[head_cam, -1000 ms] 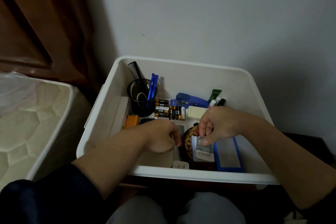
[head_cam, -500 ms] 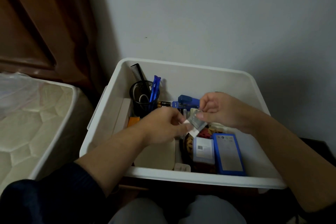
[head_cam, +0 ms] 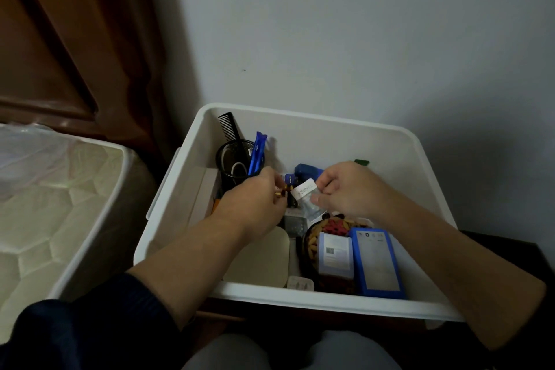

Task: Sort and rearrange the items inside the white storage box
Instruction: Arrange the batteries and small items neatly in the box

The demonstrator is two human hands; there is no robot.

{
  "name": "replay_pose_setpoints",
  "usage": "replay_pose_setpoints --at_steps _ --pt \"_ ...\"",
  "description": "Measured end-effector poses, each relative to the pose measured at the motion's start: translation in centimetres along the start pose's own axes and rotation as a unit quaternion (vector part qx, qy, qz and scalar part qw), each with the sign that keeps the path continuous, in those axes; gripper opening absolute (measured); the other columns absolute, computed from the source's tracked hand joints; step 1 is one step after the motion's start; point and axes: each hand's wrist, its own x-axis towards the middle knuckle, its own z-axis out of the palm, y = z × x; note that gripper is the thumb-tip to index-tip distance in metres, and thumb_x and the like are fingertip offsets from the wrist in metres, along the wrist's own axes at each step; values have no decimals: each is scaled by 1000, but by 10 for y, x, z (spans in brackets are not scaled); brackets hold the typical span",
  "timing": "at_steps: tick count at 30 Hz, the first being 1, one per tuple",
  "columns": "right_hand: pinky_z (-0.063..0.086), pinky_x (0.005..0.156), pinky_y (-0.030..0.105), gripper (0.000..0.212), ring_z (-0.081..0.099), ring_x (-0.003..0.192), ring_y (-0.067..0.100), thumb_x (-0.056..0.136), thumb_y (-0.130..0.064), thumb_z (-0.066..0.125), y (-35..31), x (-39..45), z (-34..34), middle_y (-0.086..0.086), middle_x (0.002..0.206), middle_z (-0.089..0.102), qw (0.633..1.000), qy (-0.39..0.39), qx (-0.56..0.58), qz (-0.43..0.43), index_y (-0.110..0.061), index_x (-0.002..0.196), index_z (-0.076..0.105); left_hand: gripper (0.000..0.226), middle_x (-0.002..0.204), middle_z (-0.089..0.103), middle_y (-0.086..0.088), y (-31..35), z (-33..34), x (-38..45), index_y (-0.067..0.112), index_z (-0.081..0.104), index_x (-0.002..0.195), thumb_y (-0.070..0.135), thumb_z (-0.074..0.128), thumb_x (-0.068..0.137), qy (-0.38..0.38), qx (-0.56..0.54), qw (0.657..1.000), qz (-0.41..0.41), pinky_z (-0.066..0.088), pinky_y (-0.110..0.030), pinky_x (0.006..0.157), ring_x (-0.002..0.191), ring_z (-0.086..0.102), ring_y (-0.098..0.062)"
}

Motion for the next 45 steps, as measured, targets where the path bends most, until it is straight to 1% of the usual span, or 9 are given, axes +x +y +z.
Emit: replay_pose_setpoints --at_steps 5,9,14,19,25,27,30,37,45 --pt "66 74 31 20 79 75 17 86 -6 84 -9 18 22 11 85 78 984 -76 59 147 -13 97 69 25 109 62 5 -2 -3 -2 31 62 110 15 68 93 -85 99 991 -23 57 -36 91 101 62 -17" --pt "67 66 35 29 80 75 27 81 4 79 -5 26 30 18 87 78 987 -61 31 147 2 109 72 20 115 64 5 -3 -2 -3 31 63 105 20 72 91 -126 143 981 -32 57 -34 92 105 63 -17" --pt "66 81 40 28 80 86 26 88 0 77 -7 29 39 16 94 78 982 -57 2 179 -1 115 68 23 118 69 2 -3 -1 -1 25 71 114 20 74 92 -131 139 981 -40 57 -37 99 110 65 -18" --pt "61 89 37 26 73 95 22 87 -19 81 -9 27 45 8 98 74 978 -34 -169 120 -13 110 71 23 120 70 1 -4 0 0 23 73 116 21 75 93 -136 133 981 -44 56 -38 101 112 66 -19" --pt "48 63 31 33 61 77 19 85 -48 80 -10 22 45 -2 80 58 951 24 -306 26 -24 83 57 22 121 70 0 -7 2 1 22 73 117 19 73 94 -142 120 982 -44 56 -38 102 114 65 -19" --pt "55 69 34 25 64 80 19 88 -42 78 -10 22 44 -1 84 65 950 30 -309 -31 -24 80 62 22 121 70 0 -7 2 1 21 73 116 19 73 94 -144 118 982 -45 56 -39 103 114 65 -19" --pt "60 87 39 11 69 94 21 87 -27 78 -12 19 46 -2 101 72 951 -13 -292 -103 -28 98 77 21 120 70 -1 -6 2 2 21 74 115 18 73 94 -142 112 982 -50 56 -39 104 113 66 -19" --pt "57 74 34 22 65 85 19 84 -34 83 -7 21 57 -1 96 64 942 -48 -317 -97 -23 97 68 21 119 71 -1 -7 3 3 19 75 115 17 73 95 -149 107 982 -55 55 -35 102 113 66 -19" --pt "47 101 41 12 65 104 15 94 -42 69 -18 4 36 -12 101 72 950 4 -295 -106 -34 100 74 15 113 71 1 -3 -8 -7 21 75 110 25 66 99 -109 95 989 -33 55 -33 95 108 67 -18"
